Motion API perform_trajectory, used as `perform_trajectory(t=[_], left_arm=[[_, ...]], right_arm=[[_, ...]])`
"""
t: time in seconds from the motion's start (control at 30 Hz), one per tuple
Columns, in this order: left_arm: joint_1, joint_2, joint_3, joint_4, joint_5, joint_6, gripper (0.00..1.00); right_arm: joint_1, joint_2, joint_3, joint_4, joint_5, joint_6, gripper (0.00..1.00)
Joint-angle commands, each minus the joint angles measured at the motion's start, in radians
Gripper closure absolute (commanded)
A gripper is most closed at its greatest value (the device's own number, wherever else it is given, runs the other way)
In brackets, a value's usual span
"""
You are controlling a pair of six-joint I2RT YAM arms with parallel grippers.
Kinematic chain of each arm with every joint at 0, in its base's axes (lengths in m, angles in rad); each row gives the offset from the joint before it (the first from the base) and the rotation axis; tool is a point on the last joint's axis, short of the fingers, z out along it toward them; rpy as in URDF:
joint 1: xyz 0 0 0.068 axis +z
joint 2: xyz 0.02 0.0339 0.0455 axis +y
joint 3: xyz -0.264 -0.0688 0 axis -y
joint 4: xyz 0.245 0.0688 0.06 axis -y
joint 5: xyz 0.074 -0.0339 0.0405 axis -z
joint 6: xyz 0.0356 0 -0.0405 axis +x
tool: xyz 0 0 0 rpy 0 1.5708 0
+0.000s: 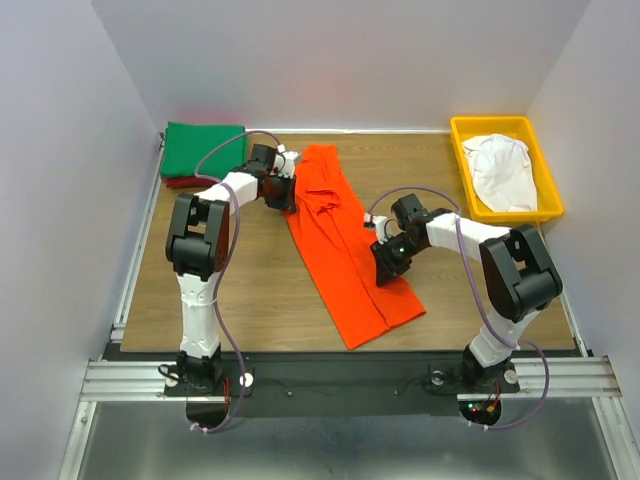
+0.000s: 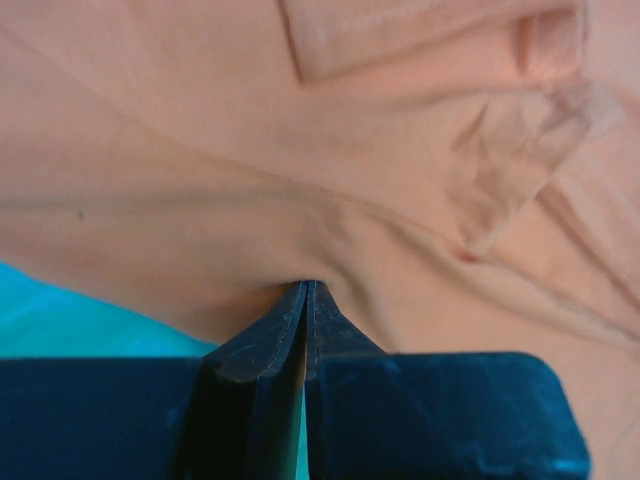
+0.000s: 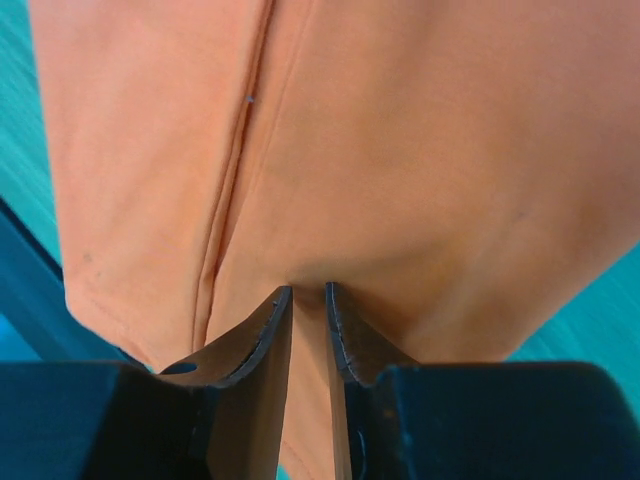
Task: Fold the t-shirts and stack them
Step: Fold the tshirt
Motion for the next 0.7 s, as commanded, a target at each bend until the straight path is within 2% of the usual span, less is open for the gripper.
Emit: perform_trajectory(t=[0.0, 0.17, 0.2, 0.3, 0.4, 0.47, 0.57, 0.67], left_arm=[[-0.012, 0.104, 0.097, -0.074, 0.014, 0.027, 0.84], [-0.027, 0.291, 0.405, -0.219, 0.030, 0.094, 0.86], [-0.030, 0.313, 0.496, -0.259, 0.033, 0.105, 0.86], [-0.029, 0.345, 0.589, -0.289, 0.044, 0.136, 0.84], [-0.024, 0.281, 0.579, -0.286, 0.046, 0.157, 0.78], [-0.018, 0.187, 0.507, -0.255, 0.053, 0.162, 0.73], [-0.015, 0.045, 0.370, -0.165, 0.060, 0.167, 0.68], [-0.015, -0.038, 0.258, -0.120, 0.073, 0.167, 0.66]], right_arm=[[0.037, 0.021, -0.024, 0.075, -0.117, 0.079, 0.75], [0.106, 0.127, -0.005, 0.104, -0.245, 0.142, 0.72], [0.132, 0.142, -0.002, 0.115, -0.286, 0.167, 0.68], [0.141, 0.148, 0.064, 0.133, -0.346, 0.182, 0.58], [0.091, 0.116, 0.176, 0.118, -0.346, 0.184, 0.52], [0.048, 0.082, 0.252, 0.113, -0.347, 0.189, 0.51], [-0.049, 0.072, 0.358, 0.112, -0.226, 0.183, 0.52], [-0.074, 0.101, 0.433, 0.113, -0.094, 0.166, 0.53]])
